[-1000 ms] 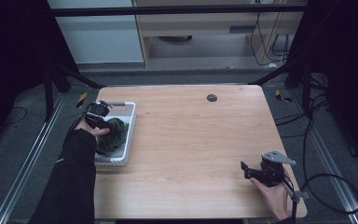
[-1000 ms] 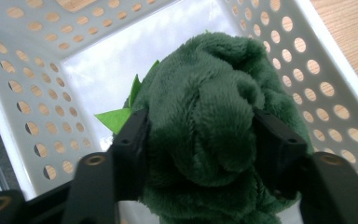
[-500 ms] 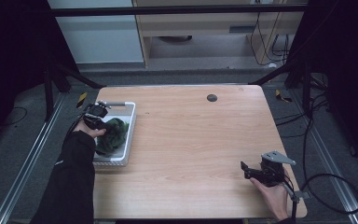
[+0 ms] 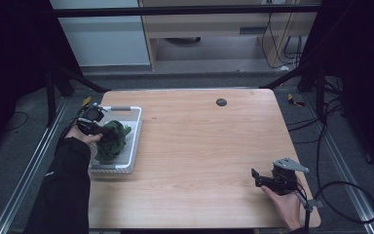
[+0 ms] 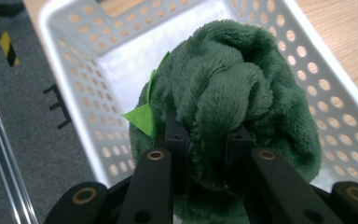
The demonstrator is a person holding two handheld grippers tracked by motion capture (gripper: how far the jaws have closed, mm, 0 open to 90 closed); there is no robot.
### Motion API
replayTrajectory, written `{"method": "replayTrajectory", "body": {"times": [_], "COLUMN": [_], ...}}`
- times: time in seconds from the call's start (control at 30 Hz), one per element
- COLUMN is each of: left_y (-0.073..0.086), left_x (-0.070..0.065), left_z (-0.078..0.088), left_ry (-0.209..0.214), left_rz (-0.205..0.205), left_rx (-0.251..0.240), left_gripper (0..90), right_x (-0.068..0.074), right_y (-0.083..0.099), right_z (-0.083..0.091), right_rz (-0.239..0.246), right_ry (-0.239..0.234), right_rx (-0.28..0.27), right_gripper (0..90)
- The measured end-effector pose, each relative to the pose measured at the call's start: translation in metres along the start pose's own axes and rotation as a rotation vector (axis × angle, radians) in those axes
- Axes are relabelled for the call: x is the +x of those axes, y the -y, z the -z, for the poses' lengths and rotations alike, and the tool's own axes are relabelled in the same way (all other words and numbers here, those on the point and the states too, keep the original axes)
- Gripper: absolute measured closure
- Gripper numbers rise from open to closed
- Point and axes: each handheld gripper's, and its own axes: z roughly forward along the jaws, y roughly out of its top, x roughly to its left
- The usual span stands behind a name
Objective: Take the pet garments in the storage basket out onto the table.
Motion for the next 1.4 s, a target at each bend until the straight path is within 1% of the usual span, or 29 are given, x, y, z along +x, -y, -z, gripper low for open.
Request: {"method": "replayTrajectory", "body": {"times": [0.1, 0.13, 0.17, 0.23, 0.27, 0.3, 0.33, 0.37, 0.4, 0.43, 0.47, 0.5, 0.57, 0.6, 0.63, 0.7, 0.73, 0.8, 0.83, 0.9, 1.0, 1.03, 1.07, 1.13, 1.17, 1.2, 1.23, 1.4], "left_y": [0.001, 0.001, 0.002, 0.002, 0.002, 0.002, 0.002, 0.000, 0.000, 0.000, -0.001, -0.002, -0.003, -0.003, -0.005, -0.005, -0.006, -0.007, -0.007, -0.008, -0.008, -0.009, -0.009, -0.009, -0.009, -0.010, -0.010, -0.013], "left_x": [0.002, 0.002, 0.002, 0.002, 0.002, 0.001, 0.001, 0.000, -0.002, -0.002, -0.003, -0.005, -0.007, -0.007, -0.009, -0.010, -0.012, -0.013, -0.015, -0.017, -0.019, -0.020, -0.023, -0.026, -0.026, -0.028, -0.033, -0.047], "left_z": [0.015, 0.015, 0.024, 0.033, 0.033, 0.042, 0.042, 0.051, 0.055, 0.055, 0.059, 0.067, 0.074, 0.074, 0.080, 0.083, 0.088, 0.091, 0.095, 0.100, 0.104, 0.105, 0.109, 0.113, 0.113, 0.115, 0.119, 0.124], "left_ry": [-0.004, -0.004, -0.007, -0.005, -0.005, -0.002, -0.002, 0.000, -0.002, -0.002, -0.002, -0.001, -0.002, -0.002, 0.001, 0.003, 0.003, 0.001, 0.005, 0.016, 0.024, 0.019, 0.028, 0.036, 0.036, 0.037, 0.041, 0.063], "left_rz": [-0.006, -0.006, -0.012, -0.023, -0.023, -0.036, -0.036, -0.053, -0.062, -0.062, -0.071, -0.087, -0.102, -0.102, -0.118, -0.124, -0.139, -0.147, -0.158, -0.168, -0.178, -0.194, -0.209, -0.223, -0.223, -0.230, -0.247, -0.295], "left_rx": [-0.021, -0.021, -0.035, -0.049, -0.049, -0.060, -0.060, -0.065, -0.068, -0.068, -0.075, -0.084, -0.092, -0.092, -0.102, -0.105, -0.107, -0.107, -0.114, -0.121, -0.125, -0.132, -0.134, -0.143, -0.143, -0.148, -0.155, -0.171], "left_gripper": [76.3, 76.3, 76.3, 76.3, 76.3, 76.3, 76.4, 76.3, 76.4, 76.3, 76.3, 76.3, 76.3, 76.3, 76.3, 76.3, 76.3, 76.3, 76.3, 76.3, 76.3, 76.3, 76.3, 76.3, 76.3, 76.3, 76.3, 76.3], "right_x": [0.000, 0.000, 0.000, 0.000, 0.000, 0.001, 0.001, 0.001, 0.000, 0.000, 0.001, 0.001, 0.001, 0.001, 0.001, 0.001, 0.001, 0.001, 0.001, 0.001, 0.001, 0.001, 0.001, 0.001, 0.001, 0.001, 0.001, 0.001], "right_y": [0.000, 0.000, 0.000, 0.000, 0.000, 0.000, 0.000, 0.000, 0.000, 0.000, 0.000, 0.000, 0.000, 0.000, 0.000, 0.000, 0.000, 0.000, 0.000, 0.000, 0.000, 0.000, 0.000, 0.000, 0.000, 0.000, 0.000, -0.001], "right_z": [0.000, 0.000, 0.000, 0.000, 0.000, 0.000, 0.000, 0.000, -0.001, -0.001, 0.000, 0.000, 0.000, 0.000, 0.000, 0.000, 0.000, 0.000, 0.000, 0.000, 0.000, 0.000, 0.000, 0.000, 0.000, 0.000, 0.000, 0.001], "right_rz": [0.000, 0.000, 0.003, 0.003, 0.003, 0.002, 0.002, 0.003, 0.006, 0.006, 0.003, 0.003, 0.002, 0.002, 0.004, 0.004, 0.004, 0.003, 0.002, 0.003, 0.003, 0.004, 0.002, 0.002, 0.002, 0.002, 0.003, 0.001], "right_ry": [0.001, 0.001, 0.003, 0.004, 0.004, 0.003, 0.002, 0.003, 0.004, 0.004, 0.002, 0.003, 0.003, 0.003, 0.004, 0.003, 0.004, 0.002, 0.002, 0.002, 0.002, 0.002, 0.001, 0.002, 0.002, 0.002, 0.003, 0.000], "right_rx": [0.001, 0.001, 0.001, 0.000, 0.000, 0.001, 0.001, 0.002, 0.003, 0.003, 0.002, 0.002, 0.000, 0.000, 0.000, 0.000, -0.001, -0.001, -0.001, 0.000, 0.000, -0.001, -0.001, -0.001, -0.001, -0.001, 0.000, -0.001], "right_gripper": [10.7, 10.7, 10.7, 10.7, 10.7, 10.7, 10.7, 10.7, 10.7, 10.7, 10.7, 10.7, 10.7, 10.7, 10.7, 10.7, 10.7, 10.7, 10.7, 10.7, 10.7, 10.7, 10.7, 10.7, 10.7, 10.7, 10.7, 10.7]}}
